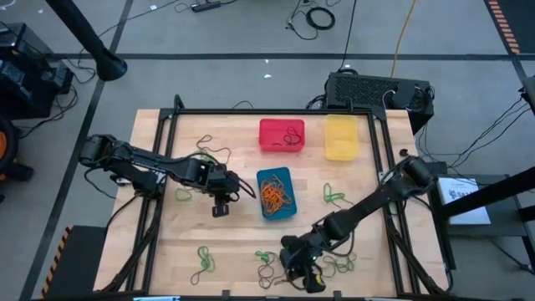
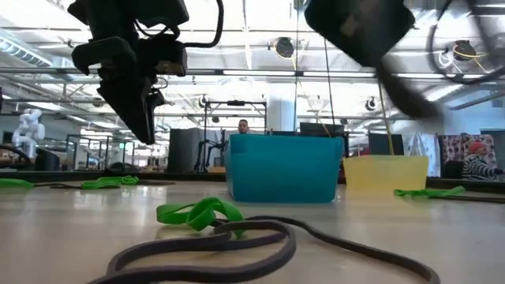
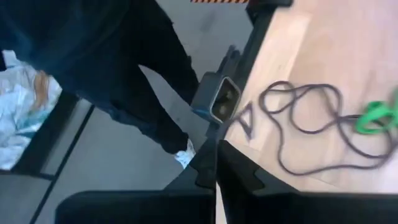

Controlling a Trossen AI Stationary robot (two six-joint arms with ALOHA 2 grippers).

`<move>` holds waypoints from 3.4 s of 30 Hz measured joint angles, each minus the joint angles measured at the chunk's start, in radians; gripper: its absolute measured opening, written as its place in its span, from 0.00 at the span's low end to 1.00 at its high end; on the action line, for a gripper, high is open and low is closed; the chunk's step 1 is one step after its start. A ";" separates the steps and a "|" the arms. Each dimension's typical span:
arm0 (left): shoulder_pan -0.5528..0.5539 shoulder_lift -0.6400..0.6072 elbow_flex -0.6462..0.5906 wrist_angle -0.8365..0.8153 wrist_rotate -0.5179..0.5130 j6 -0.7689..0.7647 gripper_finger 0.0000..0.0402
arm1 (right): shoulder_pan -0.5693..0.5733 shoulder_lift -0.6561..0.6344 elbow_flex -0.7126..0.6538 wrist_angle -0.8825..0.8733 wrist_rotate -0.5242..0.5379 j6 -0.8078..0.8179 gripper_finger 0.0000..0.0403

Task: Sort rubber bands into baskets
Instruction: Put the purple rubber band into the red bin

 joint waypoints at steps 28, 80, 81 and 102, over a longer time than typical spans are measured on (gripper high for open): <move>0.003 -0.023 0.005 0.092 -0.001 -0.061 0.27 | -0.700 -0.368 -0.022 -0.351 0.630 -0.305 0.00; 0.485 -0.055 0.038 -0.116 -0.206 -0.132 0.27 | -0.836 -0.145 0.061 -0.235 -0.099 -0.030 0.30; 0.508 -0.036 0.035 -0.139 -0.208 -0.120 0.27 | -0.819 -0.147 0.061 -0.234 -0.099 -0.018 0.30; 0.916 0.157 -0.032 -0.142 -0.218 0.049 0.27 | -0.682 -0.151 0.061 -0.259 -0.043 0.011 0.30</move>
